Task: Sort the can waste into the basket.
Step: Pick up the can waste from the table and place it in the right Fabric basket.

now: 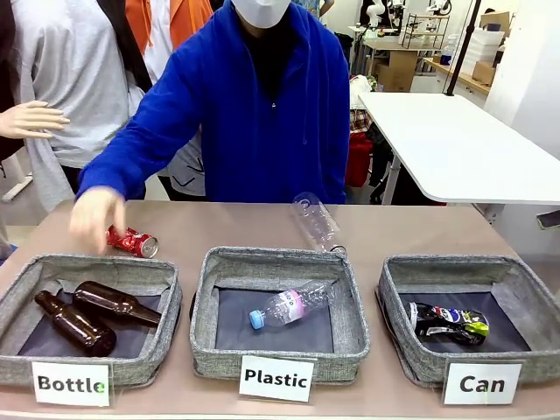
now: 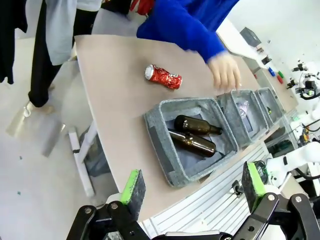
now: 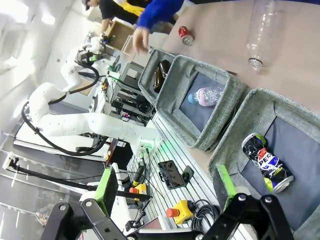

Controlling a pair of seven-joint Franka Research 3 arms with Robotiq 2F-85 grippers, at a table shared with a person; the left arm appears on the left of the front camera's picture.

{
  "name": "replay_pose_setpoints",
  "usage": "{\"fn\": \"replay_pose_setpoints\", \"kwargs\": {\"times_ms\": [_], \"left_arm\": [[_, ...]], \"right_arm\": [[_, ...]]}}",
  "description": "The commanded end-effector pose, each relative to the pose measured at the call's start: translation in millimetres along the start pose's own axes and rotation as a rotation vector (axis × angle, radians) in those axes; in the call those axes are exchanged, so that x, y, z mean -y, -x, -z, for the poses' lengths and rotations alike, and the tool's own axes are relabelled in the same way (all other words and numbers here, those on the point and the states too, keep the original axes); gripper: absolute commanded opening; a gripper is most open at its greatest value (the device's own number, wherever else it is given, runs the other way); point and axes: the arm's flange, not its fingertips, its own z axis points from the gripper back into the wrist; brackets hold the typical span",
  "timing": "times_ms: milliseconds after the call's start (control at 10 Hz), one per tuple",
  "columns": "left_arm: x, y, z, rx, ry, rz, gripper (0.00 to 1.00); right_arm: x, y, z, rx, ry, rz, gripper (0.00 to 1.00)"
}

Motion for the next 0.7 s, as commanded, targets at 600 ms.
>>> {"fn": "replay_pose_setpoints", "kwargs": {"times_ms": [600], "left_arm": [[92.1, -125.6, 208.2, -0.437, -0.359, 0.094, 1.0]], "right_arm": [[-0.6, 0.9, -2.6, -0.011, -0.001, -0.026, 1.0]]}}
